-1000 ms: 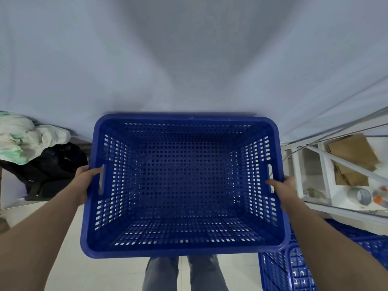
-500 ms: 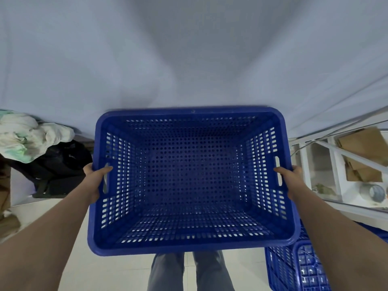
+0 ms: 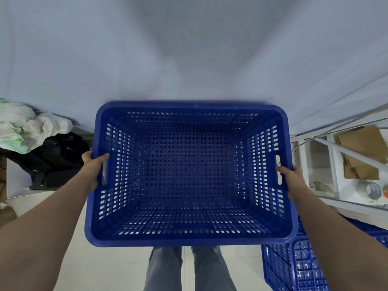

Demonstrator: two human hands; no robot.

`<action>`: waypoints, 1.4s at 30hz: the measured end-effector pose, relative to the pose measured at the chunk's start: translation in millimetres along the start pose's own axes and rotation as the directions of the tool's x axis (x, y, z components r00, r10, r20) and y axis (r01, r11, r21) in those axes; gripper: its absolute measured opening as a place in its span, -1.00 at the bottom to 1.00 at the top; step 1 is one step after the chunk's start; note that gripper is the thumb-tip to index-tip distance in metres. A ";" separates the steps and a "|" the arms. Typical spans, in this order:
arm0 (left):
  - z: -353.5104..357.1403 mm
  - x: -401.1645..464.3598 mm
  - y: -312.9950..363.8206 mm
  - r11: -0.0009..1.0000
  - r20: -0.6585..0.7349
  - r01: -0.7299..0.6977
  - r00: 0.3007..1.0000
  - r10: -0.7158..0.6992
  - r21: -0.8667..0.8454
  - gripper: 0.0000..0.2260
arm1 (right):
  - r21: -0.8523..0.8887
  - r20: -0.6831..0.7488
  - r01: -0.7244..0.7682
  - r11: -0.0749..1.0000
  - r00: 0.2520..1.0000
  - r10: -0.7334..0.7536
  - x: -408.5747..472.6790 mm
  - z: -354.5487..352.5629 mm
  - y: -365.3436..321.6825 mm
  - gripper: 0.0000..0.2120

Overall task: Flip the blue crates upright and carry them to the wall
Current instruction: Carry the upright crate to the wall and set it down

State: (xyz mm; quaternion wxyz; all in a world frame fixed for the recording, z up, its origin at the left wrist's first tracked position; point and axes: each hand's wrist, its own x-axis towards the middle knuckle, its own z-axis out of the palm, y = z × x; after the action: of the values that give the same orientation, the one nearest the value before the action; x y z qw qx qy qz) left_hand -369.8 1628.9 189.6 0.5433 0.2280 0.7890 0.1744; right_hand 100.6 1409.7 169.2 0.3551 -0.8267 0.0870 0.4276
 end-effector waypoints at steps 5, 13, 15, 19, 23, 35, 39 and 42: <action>-0.8 7.0 1.0 0.999 0.023 -0.040 0.999 0.040 -0.017 -0.60 | -0.001 0.009 -0.009 1.000 1.000 0.009 -1.1 1.2 -5.5 -0.55; -4.3 17.8 -12.0 0.994 -0.003 -0.101 0.995 0.101 0.046 -0.48 | 0.024 0.043 0.040 0.999 0.998 -0.041 -2.5 -2.0 -5.4 -0.67; -9.8 15.2 -12.5 0.988 0.002 -0.110 0.994 0.110 0.110 -0.43 | 0.020 0.045 0.050 0.999 0.998 -0.051 -7.3 -2.2 -5.2 -0.64; -15.4 2.6 -17.0 0.813 0.000 -0.092 0.994 0.113 0.575 -0.19 | -0.100 -0.004 0.073 0.992 0.997 -0.074 -17.6 -1.8 0.8 -0.51; -19.1 -43.8 -9.8 0.529 0.104 -0.128 0.992 0.075 0.839 -0.20 | -0.424 0.010 0.165 0.891 0.984 -0.177 -45.9 -5.2 -4.1 -0.49; 83.4 -255.0 112.5 -0.162 0.678 -0.665 0.667 0.310 0.729 -0.47 | -0.702 0.265 0.435 0.564 0.895 -0.360 -206.4 -85.8 -110.4 -0.41; 123.1 -345.7 154.3 -0.343 0.828 -0.766 0.422 0.370 0.544 -0.43 | -0.679 0.125 0.421 0.601 0.873 -0.471 -260.3 -143.4 -133.4 -0.33; 137.6 -400.5 173.6 -0.433 0.873 -0.777 0.297 0.386 0.456 -0.41 | -0.690 -0.009 0.367 0.624 0.858 -0.514 -299.9 -186.1 -130.1 -0.32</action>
State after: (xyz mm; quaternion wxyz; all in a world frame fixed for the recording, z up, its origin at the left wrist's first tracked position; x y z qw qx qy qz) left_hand -88.8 1557.7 543.8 0.1581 0.9335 0.2948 -0.1290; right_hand 93.3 1333.9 537.6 0.1192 -0.9323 -0.2415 0.2414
